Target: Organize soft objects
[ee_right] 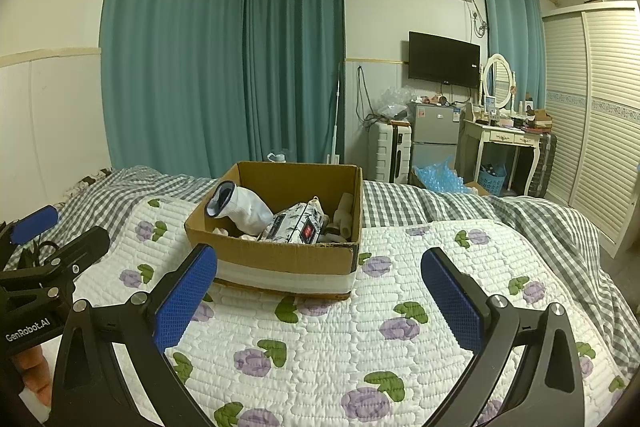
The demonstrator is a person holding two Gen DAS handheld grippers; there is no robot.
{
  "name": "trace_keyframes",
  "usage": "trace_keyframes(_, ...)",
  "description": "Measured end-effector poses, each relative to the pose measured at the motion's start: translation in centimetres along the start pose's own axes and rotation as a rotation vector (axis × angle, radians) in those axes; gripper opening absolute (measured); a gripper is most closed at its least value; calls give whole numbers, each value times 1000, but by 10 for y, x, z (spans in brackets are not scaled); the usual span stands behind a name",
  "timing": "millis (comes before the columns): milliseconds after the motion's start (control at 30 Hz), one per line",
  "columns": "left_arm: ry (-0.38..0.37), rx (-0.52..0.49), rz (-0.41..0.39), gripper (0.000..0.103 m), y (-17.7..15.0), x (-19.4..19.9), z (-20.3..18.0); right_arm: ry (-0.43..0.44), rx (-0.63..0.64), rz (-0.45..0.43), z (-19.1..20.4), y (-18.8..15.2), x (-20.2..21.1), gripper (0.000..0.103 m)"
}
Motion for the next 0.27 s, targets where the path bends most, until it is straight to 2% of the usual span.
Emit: trace_keyframes(267,-3,5,2,95,-1,0,0,-5,-2,-2,-4,1,3,103)
Point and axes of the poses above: each gripper's, at about its wrist camera, not at the fingertips, and x roughly against the way its jaws point, z to its left, y to its top, the point moved 8 cm from there along -x, roughly the way its jaws point, and after that the axes turned 9 degrees about x, right-handed, at the moved point
